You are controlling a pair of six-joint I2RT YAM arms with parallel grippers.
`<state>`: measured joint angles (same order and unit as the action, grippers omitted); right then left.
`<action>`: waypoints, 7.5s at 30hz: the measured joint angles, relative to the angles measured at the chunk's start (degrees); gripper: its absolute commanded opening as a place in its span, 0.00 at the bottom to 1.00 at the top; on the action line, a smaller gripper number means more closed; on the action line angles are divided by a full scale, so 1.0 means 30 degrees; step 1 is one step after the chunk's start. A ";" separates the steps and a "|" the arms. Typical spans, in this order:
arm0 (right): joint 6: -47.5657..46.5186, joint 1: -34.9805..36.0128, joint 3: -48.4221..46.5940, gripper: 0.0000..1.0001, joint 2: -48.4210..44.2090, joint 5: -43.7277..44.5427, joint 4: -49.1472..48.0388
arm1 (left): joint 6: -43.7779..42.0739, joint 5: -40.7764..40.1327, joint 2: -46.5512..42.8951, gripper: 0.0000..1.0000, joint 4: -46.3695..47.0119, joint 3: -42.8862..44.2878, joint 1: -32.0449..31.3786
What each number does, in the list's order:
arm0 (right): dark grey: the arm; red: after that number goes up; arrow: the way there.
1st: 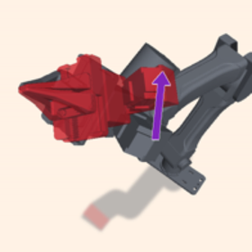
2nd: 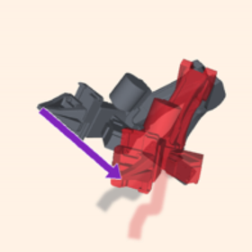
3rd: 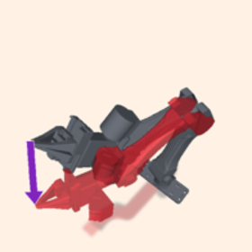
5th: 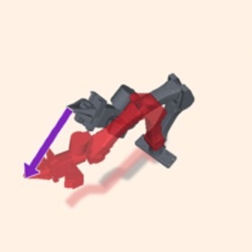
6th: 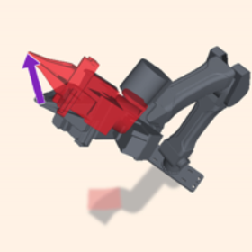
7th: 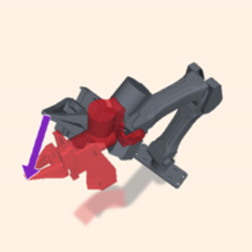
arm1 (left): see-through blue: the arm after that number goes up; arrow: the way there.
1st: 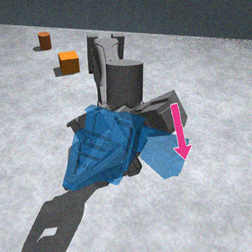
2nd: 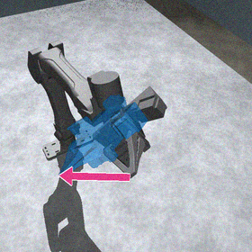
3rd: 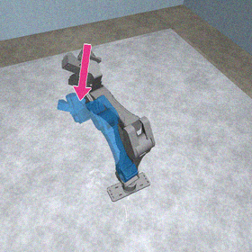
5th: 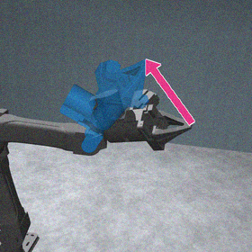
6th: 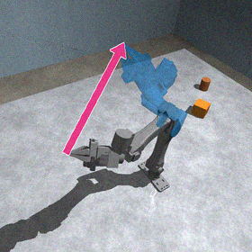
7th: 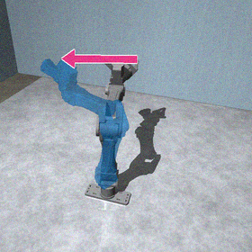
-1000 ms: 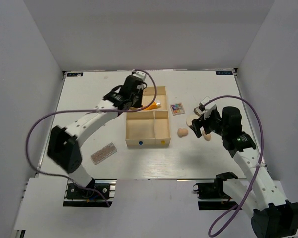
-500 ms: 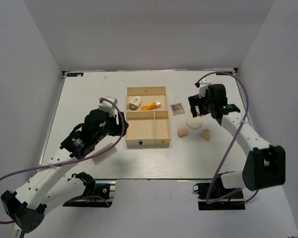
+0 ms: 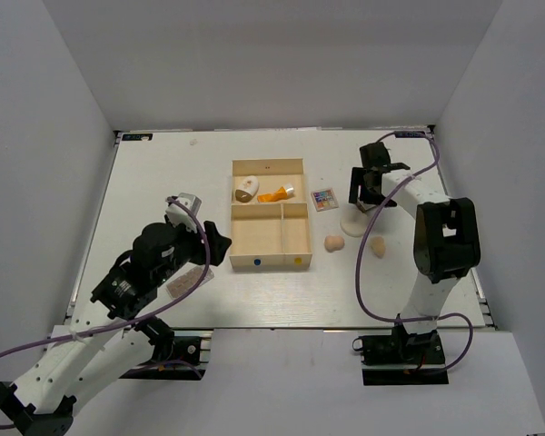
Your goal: Organize the makeup
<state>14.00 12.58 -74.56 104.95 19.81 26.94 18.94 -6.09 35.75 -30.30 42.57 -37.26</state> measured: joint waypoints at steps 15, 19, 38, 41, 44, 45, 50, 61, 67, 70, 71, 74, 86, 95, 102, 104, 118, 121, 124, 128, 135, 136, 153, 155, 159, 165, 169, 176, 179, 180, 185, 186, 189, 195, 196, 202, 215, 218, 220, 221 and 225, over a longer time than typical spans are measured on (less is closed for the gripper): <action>0.3388 -0.0809 0.0029 0.89 0.0408 -0.0182 -0.0357 | 0.0000 0.0321 0.0087 0.83 0.0007 0.0000 0.0000; 0.4167 -0.0925 0.0124 0.89 0.0393 -0.0583 -0.1158 | 0.0000 0.0321 0.0102 0.83 0.0007 0.0000 0.0000; 0.6193 -0.1989 -0.1428 0.89 0.3300 -0.0619 -0.1836 | -0.0007 0.0321 0.0109 0.83 0.0007 0.0000 0.0000; 0.6288 -0.2047 -0.1778 0.89 0.3432 -0.0685 -0.1749 | -0.0007 0.0321 0.0146 0.83 0.0007 0.0000 0.0000; 0.6331 -0.2069 -0.2076 0.88 0.3650 -0.0656 -0.1625 | -0.0007 0.0321 0.0175 0.83 0.0007 0.0000 0.0000; 0.6346 -0.2084 -0.2120 0.87 0.3745 -0.0663 -0.1588 | -0.0007 0.0321 0.0175 0.83 0.0007 0.0000 0.0000; 0.6309 -0.2273 -0.2186 0.70 0.3803 -0.0794 -0.1472 | -0.0007 0.0313 0.0175 0.83 0.0007 0.0000 0.0000; 0.6215 -0.3082 -0.1887 0.49 0.3657 -0.2208 -0.2135 | -0.0007 0.0270 0.0168 0.83 0.0007 0.0000 0.0000; 0.5544 -0.3169 -0.1894 0.32 0.3657 -0.2550 -0.2390 | -0.0007 0.0233 0.0168 0.83 0.0007 0.0000 0.0000; 0.4743 -0.3191 -0.1894 0.25 0.3657 -0.2965 -0.2637 | -0.0015 0.0226 0.0168 0.84 0.0007 0.0000 0.0000; 0.4422 -0.3191 -0.1894 0.22 0.3657 -0.3111 -0.2769 | -0.0007 0.0219 0.0168 0.83 0.0007 0.0000 0.0000; 0.3512 -0.3184 -0.1894 0.15 0.3657 -0.3300 -0.3381 | -0.0007 0.0189 0.0168 0.84 0.0007 0.0000 0.0000; 0.1632 -0.3118 -0.1923 0.10 0.2929 -0.5391 -0.4073 | -0.0007 0.0131 0.0175 0.83 0.0007 0.0000 0.0000; -0.0044 -0.1894 -0.1800 0.09 -0.0306 -0.7992 -0.4626 | -0.0007 -0.0044 0.0189 0.84 0.0007 0.0000 0.0015; -0.2011 0.1639 -0.1122 0.10 -0.2521 -1.0382 -0.4809 | -0.0007 -0.0146 0.0342 0.84 0.0007 0.0000 0.0131; -0.2237 0.2688 -0.1086 0.11 -0.2776 -1.0972 -0.4779 | -0.0007 -0.0197 0.0350 0.84 0.0007 0.0000 0.0146; -0.2718 0.8823 -0.1931 0.15 -0.0554 -1.1424 -0.3687 | -0.0007 -0.0816 0.0219 0.84 -0.0022 0.0000 0.0168; -0.2965 0.9828 -0.2186 0.17 -0.0058 -1.1067 -0.3315 | 0.0000 -0.0838 0.0219 0.84 -0.0022 0.0000 0.0182; -0.3169 1.0389 -0.2244 0.31 0.0146 -1.0805 -0.3257 | 0.0000 -0.0845 0.0226 0.84 -0.0022 0.0000 0.0182; -0.3395 1.0703 -0.2259 0.64 0.0189 -1.0287 -0.3067 | 0.0000 -0.0962 0.0255 0.85 -0.0022 0.0000 0.0182; -0.3723 1.0732 -0.2477 0.79 0.0474 -0.9748 -0.2856 | 0.0007 -0.1472 0.1064 0.88 -0.0036 0.0000 0.0182; -0.3767 1.0739 -0.2477 0.79 0.0474 -0.9704 -0.2827 | 0.0007 -0.1545 0.1319 0.88 -0.0044 0.0000 0.0182; -0.7388 0.9347 -0.0976 0.36 -0.3971 -1.1096 -0.2266 | -0.1086 -0.1749 0.4648 0.54 -0.0525 0.0000 0.0379; -0.7774 0.8561 -0.0430 0.36 -0.5588 -1.1606 -0.2528 | -0.1304 -0.1690 0.5370 0.49 -0.0605 0.0007 0.0481; -0.8116 0.7213 0.0430 0.47 -0.8014 -1.2225 -0.3147 | -0.1501 -0.1821 0.6754 0.63 -0.0976 0.0022 0.0831; -0.8247 0.6076 0.2091 0.60 -1.0805 -1.3143 -0.3767 | -0.1348 -0.2834 0.7927 0.76 -0.2608 0.1144 0.0976; -0.8145 0.5537 0.2732 0.62 -1.2109 -1.3719 -0.4051 | -0.1282 -0.3541 0.8888 0.82 -0.4080 0.2696 0.0991; -0.7715 0.4881 0.2973 0.64 -1.3872 -1.4797 -0.4386 | -0.1362 -0.3716 1.2648 0.95 -0.7461 0.6105 0.0998; -0.7664 0.4641 0.3344 0.65 -1.4899 -1.5038 -0.4612 | -0.1399 -0.3082 1.3653 0.97 -0.8735 0.7031 0.1005; -0.7657 0.4554 0.3555 0.65 -1.5300 -1.5110 -0.4656 | -0.1341 -0.2943 1.3908 0.97 -0.9107 0.7315 0.1005; -0.7621 0.4306 0.4415 0.65 -1.6837 -1.5293 -0.4765 | 0.0029 -0.2754 1.5285 0.98 -1.1154 0.8400 0.1005; -0.7592 0.4291 0.4554 0.65 -1.7107 -1.5314 -0.4779 | 0.0481 -0.2688 1.5533 0.98 -1.1468 0.8378 0.1005; -0.7490 0.4233 0.4889 0.65 -1.7704 -1.5402 -0.4881 | 0.1945 -0.2229 1.5635 0.98 -1.2116 0.7832 0.1013; -0.7308 0.4124 0.5144 0.66 -1.8221 -1.5599 -0.4947 | 0.5479 -0.1902 1.3406 0.98 -1.2560 0.6936 0.1013; -0.7300 0.4087 0.5144 0.66 -1.8251 -1.5606 -0.4947 | 0.6127 -0.1887 1.2764 0.98 -1.2502 0.6747 0.1013; -0.7227 0.3949 0.5304 0.66 -1.8557 -1.5657 -0.5034 | 0.8757 -0.2317 1.0761 0.98 -1.1883 0.5304 0.1005; -0.7162 0.3934 0.5690 0.66 -1.8753 -1.5599 -0.5056 | 2.0611 -0.4211 0.5282 0.98 -1.0994 0.1005 0.1129; -0.7147 0.3912 0.5756 0.66 -1.8761 -1.5591 -0.5056 | 2.3431 -0.4816 0.4903 0.98 -1.0506 -0.0262 0.1129; -0.7133 0.3876 0.5763 0.66 -1.8761 -1.5591 -0.5056 | 2.5092 -0.5144 0.4889 0.98 -1.0462 -0.0947 0.1129; -0.7133 0.3847 0.5763 0.66 -1.8761 -1.5591 -0.5056 | 2.5893 -0.5355 0.4940 0.98 -1.0528 -0.1115 0.1129; -0.7074 0.3825 0.5785 0.66 -1.8855 -1.5511 -0.5056 | 2.8924 -0.6244 0.4969 0.98 -1.0805 -0.1435 0.1129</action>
<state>-7.22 24.05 -57.21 48.38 -26.72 11.77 105.71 -24.82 50.65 -62.72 38.26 -33.87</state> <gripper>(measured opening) 0.661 0.981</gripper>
